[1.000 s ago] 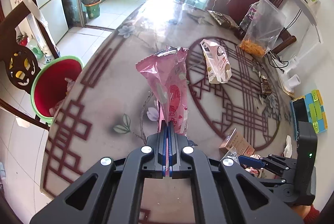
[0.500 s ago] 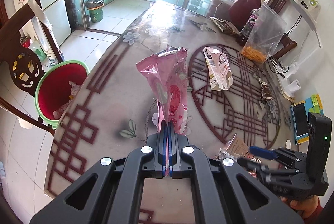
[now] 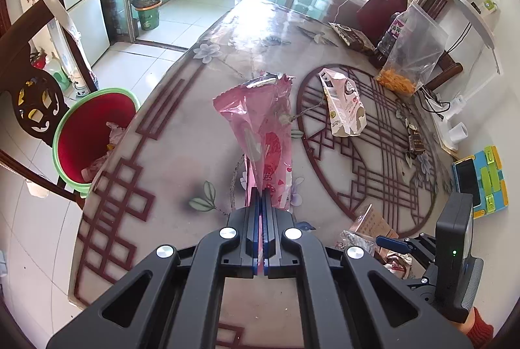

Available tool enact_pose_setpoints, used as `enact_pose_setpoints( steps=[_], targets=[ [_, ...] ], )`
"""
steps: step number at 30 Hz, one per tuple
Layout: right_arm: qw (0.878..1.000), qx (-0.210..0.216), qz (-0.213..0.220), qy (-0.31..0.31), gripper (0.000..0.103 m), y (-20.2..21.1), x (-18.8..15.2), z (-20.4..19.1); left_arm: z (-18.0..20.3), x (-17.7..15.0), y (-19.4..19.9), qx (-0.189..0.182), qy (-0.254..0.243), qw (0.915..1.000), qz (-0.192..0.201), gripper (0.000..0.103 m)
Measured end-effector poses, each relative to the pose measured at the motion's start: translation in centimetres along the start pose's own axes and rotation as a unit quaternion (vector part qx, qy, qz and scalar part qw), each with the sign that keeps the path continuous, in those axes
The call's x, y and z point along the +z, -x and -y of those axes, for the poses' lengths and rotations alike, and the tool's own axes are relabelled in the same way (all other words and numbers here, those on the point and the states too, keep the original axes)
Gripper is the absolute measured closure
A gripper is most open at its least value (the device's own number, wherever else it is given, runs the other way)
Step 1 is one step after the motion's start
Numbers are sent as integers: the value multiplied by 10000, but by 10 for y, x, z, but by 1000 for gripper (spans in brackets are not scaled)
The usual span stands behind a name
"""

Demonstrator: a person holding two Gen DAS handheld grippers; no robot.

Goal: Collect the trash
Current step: 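Grasp the pink snack bag with the left tool while the right tool grasps the clear plastic wrap, then carry the pink bag and the plastic wrap over the red bucket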

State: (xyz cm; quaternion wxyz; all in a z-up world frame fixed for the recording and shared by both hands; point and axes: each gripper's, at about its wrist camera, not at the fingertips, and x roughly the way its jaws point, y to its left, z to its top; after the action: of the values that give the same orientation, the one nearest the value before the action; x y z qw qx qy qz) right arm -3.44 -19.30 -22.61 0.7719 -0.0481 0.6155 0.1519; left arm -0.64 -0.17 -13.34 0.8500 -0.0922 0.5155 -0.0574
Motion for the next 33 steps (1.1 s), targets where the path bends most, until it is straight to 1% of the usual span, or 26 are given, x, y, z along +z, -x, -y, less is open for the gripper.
enact_pose_setpoints(
  steps=[1, 2, 3, 5, 6, 9, 13, 19, 28, 33],
  targets=[
    [10000, -59, 43, -14, 57, 2, 1, 0, -1, 0, 0, 0, 9, 10000, -6, 103],
    [9999, -40, 94, -61, 64, 5, 2, 2, -3, 1, 0, -3, 15, 10000, -12, 103],
    [9998, 21, 133, -141, 69, 8, 4, 4, -4, 1, 0, -6, 15, 10000, -11, 103],
    [9995, 93, 174, -258, 72, 12, 7, 8, -7, 3, -1, -24, 18, 10000, -11, 103],
    [9993, 97, 206, -302, 76, 15, 9, 10, -10, 3, -1, -40, 19, 10000, -11, 103],
    [9979, 123, 375, -510, 81, 26, 16, 11, -16, 7, 0, -80, -5, 10000, 20, 103],
    [9953, 141, 639, -713, 81, 48, 27, 6, -27, 13, 3, -122, -71, 9999, 66, 103],
    [9912, 68, 942, -928, 83, 62, 51, -18, -51, 28, 5, -215, -216, 9995, 63, 103],
    [9867, 15, 1094, -1203, 83, 63, 84, -62, -105, 51, 7, -322, -345, 9989, 19, 103],
    [9854, 21, 1152, -1254, 83, 60, 100, -88, -137, 62, 5, -363, -367, 9987, -16, 103]
  ],
)
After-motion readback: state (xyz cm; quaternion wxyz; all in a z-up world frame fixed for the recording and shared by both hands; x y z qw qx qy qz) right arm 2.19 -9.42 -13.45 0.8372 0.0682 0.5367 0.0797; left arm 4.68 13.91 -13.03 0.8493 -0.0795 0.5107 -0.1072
